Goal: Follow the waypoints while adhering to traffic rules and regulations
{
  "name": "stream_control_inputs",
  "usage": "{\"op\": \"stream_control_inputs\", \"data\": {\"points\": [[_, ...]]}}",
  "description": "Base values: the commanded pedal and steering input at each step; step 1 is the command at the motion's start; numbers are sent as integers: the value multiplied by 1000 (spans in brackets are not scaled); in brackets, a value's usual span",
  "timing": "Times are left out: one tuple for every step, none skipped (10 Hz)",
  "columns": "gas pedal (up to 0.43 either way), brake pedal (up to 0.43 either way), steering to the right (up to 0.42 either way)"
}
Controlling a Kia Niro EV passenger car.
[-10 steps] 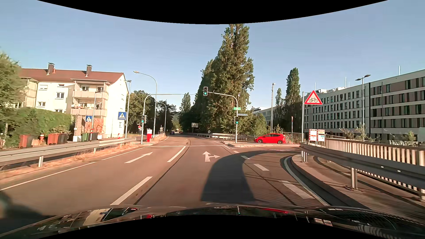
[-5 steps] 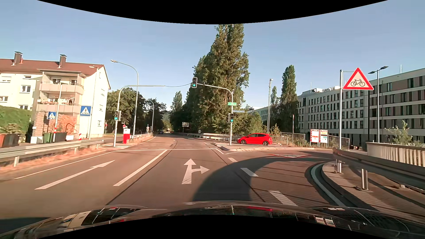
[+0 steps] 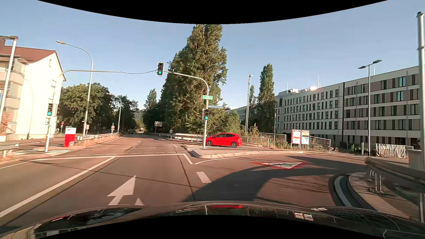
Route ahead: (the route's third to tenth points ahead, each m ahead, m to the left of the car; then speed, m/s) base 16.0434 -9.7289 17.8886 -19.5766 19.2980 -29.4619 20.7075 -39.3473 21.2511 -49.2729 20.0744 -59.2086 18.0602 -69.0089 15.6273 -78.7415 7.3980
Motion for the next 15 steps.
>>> {"op": "stream_control_inputs", "data": {"points": [[0, 0, 227], [8, 0, 236], [20, 0, 247], [28, 0, 259], [28, 0, 268], [39, 0, 275], [59, 0, 286], [67, 0, 294], [67, 0, 302], [87, 0, 310], [87, 0, 314], [87, 0, 315], [110, 0, 316], [110, 0, 318], [110, 0, 318]]}}
